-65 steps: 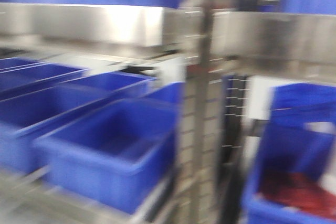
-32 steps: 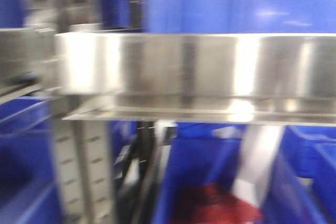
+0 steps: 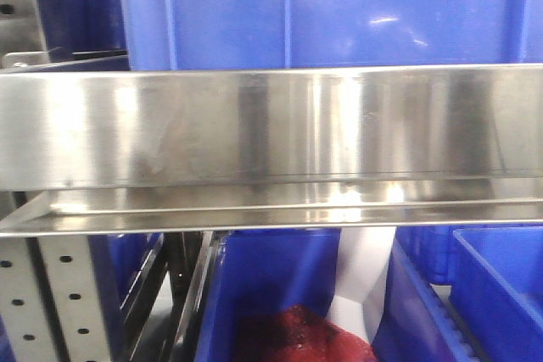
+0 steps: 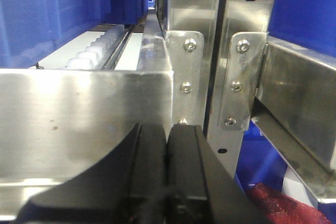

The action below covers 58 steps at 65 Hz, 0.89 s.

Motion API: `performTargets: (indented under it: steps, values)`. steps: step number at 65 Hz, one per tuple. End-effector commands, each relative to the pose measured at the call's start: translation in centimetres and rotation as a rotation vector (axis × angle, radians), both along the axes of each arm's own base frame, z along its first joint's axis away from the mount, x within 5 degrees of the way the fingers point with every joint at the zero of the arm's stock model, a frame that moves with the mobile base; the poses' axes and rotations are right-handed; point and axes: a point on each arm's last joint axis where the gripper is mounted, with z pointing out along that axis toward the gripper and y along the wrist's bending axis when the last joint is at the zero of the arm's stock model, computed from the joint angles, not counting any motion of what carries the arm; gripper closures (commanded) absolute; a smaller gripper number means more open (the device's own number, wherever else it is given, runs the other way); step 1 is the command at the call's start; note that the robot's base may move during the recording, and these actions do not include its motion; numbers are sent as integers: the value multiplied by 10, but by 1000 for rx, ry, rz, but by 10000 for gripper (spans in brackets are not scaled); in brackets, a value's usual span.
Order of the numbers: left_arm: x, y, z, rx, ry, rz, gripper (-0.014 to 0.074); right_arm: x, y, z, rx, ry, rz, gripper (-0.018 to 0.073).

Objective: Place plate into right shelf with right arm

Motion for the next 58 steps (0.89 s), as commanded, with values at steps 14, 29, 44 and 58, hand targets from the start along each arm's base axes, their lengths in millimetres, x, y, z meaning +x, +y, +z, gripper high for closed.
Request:
performTargets:
  steps: [14, 29, 44, 58]
  values:
    - [0, 0, 5, -15, -82, 5, 643, -3, -3, 16, 44, -101, -27, 503]
    - [0, 0, 5, -15, -82, 5, 643, -3, -3, 16, 44, -101, -27, 503]
    - [0, 0, 5, -15, -82, 5, 643, -3, -3, 16, 44, -103, -27, 503]
    - [0, 0, 5, -15, -82, 5, 643, -4, -4, 18, 57, -129, -34, 503]
